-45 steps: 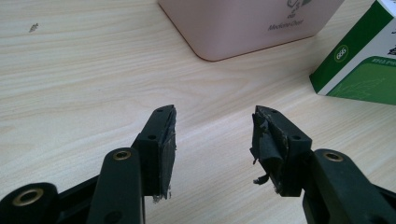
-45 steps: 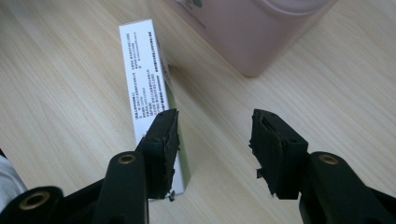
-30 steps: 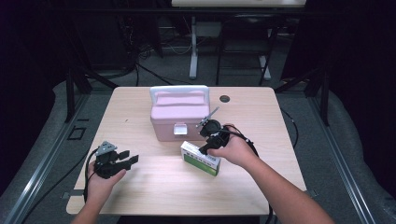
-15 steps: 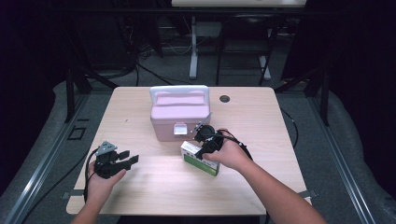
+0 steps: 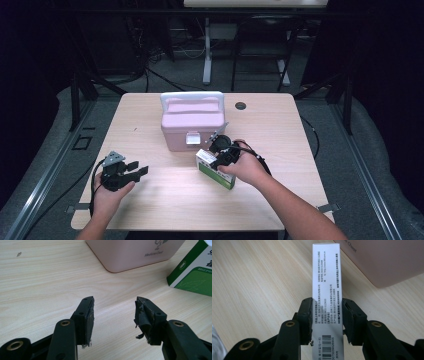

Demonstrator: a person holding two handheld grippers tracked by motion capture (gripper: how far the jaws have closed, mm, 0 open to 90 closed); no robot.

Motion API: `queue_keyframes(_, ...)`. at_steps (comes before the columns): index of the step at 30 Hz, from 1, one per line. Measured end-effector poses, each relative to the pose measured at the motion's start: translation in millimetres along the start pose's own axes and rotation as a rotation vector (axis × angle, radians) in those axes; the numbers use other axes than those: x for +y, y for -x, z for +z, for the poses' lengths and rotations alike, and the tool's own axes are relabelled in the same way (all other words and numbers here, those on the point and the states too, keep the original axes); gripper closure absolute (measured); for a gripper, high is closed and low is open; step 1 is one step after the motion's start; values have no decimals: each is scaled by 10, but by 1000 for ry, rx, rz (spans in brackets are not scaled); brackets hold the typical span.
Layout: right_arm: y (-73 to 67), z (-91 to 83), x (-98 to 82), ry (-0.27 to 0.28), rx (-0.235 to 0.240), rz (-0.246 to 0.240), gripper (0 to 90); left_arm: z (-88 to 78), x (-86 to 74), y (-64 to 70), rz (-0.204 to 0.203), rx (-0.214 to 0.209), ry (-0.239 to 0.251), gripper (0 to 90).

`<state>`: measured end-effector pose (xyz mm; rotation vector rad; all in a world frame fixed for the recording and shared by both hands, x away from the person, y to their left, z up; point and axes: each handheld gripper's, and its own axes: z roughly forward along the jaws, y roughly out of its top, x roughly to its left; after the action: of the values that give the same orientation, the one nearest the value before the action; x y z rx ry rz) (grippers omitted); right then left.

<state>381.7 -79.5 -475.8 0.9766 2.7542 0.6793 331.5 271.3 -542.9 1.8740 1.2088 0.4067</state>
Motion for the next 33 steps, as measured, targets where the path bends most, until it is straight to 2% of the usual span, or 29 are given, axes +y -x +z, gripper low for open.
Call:
queue_keyframes(5,24,-31,-48,-5,-6,4,620,-1,1,-1,0,0,-2,493)
queue_keyframes(11,118,-92,-154,-6,-17,34,620,3,-3,1,-3,0,4,493)
queue_keyframes(15,268,-165,-267,-5,-47,74,620,4,-4,1,-2,1,3,493)
queue_keyframes(16,268,-165,-267,-5,-47,74,620,5,-4,1,-3,0,4,493)
queue_keyframes(18,379,-228,-345,2,-62,119,620,5,-2,-2,-3,-4,1,493)
queue_keyframes(19,379,-228,-345,2,-62,119,620,5,-2,-2,-3,-4,1,493)
queue_keyframes(20,454,-275,-400,7,-75,141,621,7,-3,-2,-5,-4,1,493)
queue_keyframes(23,561,-341,-486,12,-94,174,620,12,-4,-1,-7,-2,4,493)
queue_keyframes(33,832,-494,-722,1,-152,247,620,18,-7,2,-8,-1,4,493)
